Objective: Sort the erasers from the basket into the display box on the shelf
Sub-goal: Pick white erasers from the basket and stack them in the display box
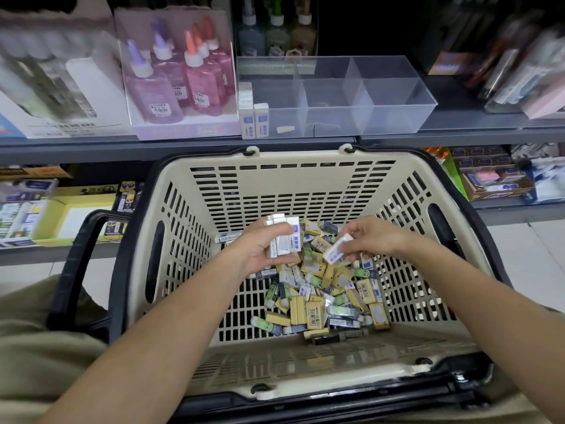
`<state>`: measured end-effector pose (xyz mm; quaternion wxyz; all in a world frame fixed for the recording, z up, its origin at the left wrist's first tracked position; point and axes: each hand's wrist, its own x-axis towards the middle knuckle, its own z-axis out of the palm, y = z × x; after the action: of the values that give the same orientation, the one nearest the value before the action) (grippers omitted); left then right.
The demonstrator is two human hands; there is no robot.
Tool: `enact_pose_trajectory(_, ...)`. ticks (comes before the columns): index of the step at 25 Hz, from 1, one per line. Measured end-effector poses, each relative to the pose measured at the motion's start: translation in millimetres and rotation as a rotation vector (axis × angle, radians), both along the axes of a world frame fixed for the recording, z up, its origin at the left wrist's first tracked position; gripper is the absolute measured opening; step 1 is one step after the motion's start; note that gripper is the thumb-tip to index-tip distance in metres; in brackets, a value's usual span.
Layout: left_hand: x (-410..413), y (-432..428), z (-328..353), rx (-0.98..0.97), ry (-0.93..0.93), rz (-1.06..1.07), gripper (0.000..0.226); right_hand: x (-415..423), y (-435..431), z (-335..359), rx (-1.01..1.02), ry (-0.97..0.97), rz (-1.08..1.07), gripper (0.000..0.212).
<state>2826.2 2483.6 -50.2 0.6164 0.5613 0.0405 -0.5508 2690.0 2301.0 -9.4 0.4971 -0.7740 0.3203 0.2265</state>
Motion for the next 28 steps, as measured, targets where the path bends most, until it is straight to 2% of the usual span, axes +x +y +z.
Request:
enact_pose_trajectory(2,-3.8,-0.5,0.1,0.007,0.019,-0.046,0.042,0.6,10.9,11.9,0.14,-0.121,0.049,0.019)
enact_pose_trajectory(4,-9.2,-2.0,1.7,-0.038,0.061,-0.134,0.044,6.1,26.3,11.7,0.196,-0.212,0.063,0.022)
enact_pose_trajectory(6,-15.5,-3.2,5.0,-0.083,0.107,-0.21,0.041,14.1,38.5,6.5,0.141,-0.282,0.02,0.028)
enact_pose_trajectory(9,-19.5,-3.9,6.6,-0.068,0.108,-0.25,0.054,15.5,42.7,3.0,0.02,-0.342,0.014,0.028)
enact_pose_trajectory(12,-16.5,-3.5,7.4,-0.063,0.104,-0.202,0.052,9.0,28.6,6.6,0.237,-0.372,-0.142,0.022)
enact_pose_trajectory(13,-14.4,-2.9,6.9,-0.041,0.087,-0.179,0.053,6.6,22.0,4.1,0.241,-0.344,-0.203,0.019)
enact_pose_trajectory(14,-12.7,-2.2,5.7,-0.014,0.066,-0.16,0.056,3.4,14.4,1.5,0.145,-0.252,-0.203,0.014)
enact_pose_trajectory(16,-9.9,-1.5,3.1,0.032,0.027,-0.151,0.062,-7.9,0.4,-12.8,-0.243,0.162,0.098,0.016)
enact_pose_trajectory(17,-9.3,-1.2,2.4,0.045,0.018,-0.155,0.064,-14.8,-1.4,-23.7,-0.34,0.382,0.273,0.024)
enact_pose_trajectory(18,-9.0,-0.8,2.3,0.049,0.016,-0.157,0.066,-21.0,0.6,-33.8,-0.339,0.541,0.375,0.033)
enact_pose_trajectory(19,-8.7,-0.8,2.2,0.051,0.019,-0.159,0.066,-25.3,2.8,-44.5,-0.286,0.62,0.429,0.042)
enact_pose_trajectory(21,-7.6,-0.9,1.6,0.057,0.017,-0.162,0.067,-24.7,4.4,-53.9,-0.27,0.568,0.476,0.054)
enact_pose_trajectory(24,-6.9,-0.7,1.5,0.058,0.014,-0.176,0.064,-16.9,-6.6,-61.6,-0.285,0.365,0.24,0.053)
enact_pose_trajectory(26,-7.1,-0.3,1.7,0.056,0.021,-0.184,0.064,-14.5,-4.1,-66.7,-0.346,0.345,0.189,0.043)
enact_pose_trajectory(28,-6.8,0.0,1.4,0.06,0.022,-0.177,0.066,-14.4,7.6,-78.6,-0.461,0.373,0.246,0.014)
